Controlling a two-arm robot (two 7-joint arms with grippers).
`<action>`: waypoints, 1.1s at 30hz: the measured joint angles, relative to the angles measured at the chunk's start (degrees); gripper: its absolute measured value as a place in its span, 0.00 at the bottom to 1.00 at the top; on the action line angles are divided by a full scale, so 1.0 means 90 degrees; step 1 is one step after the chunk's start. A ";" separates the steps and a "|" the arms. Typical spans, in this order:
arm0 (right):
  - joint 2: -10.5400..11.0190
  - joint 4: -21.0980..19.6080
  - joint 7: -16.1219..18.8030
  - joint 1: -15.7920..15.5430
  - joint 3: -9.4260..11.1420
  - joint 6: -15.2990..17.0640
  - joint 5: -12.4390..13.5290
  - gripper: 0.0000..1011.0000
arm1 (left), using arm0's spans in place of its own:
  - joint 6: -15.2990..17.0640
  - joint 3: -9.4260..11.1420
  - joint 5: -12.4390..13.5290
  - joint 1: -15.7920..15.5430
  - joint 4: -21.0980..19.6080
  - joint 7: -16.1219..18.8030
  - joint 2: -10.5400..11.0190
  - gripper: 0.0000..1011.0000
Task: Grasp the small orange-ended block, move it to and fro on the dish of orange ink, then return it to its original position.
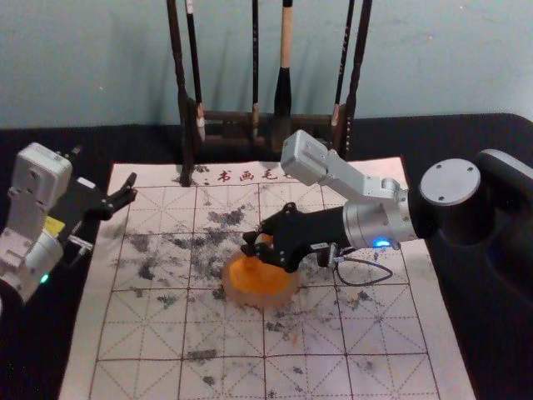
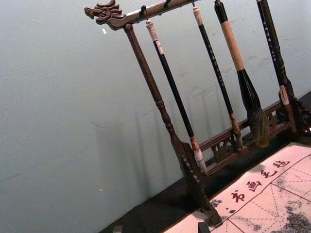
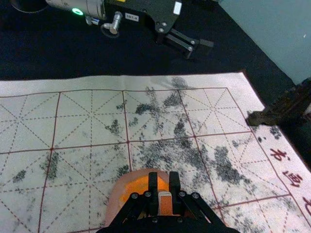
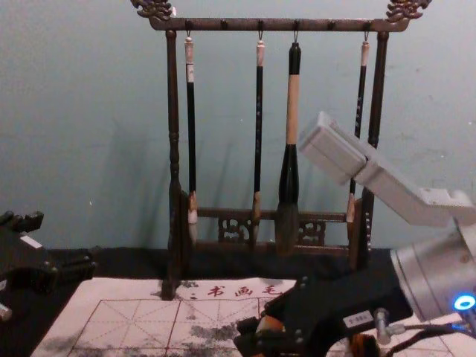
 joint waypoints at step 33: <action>0.0622 -0.0718 0.0083 -0.0343 0.0135 0.0141 0.0044 0.12 | 0.0000 0.0000 0.0000 0.0000 0.0001 0.0000 0.0000 0.99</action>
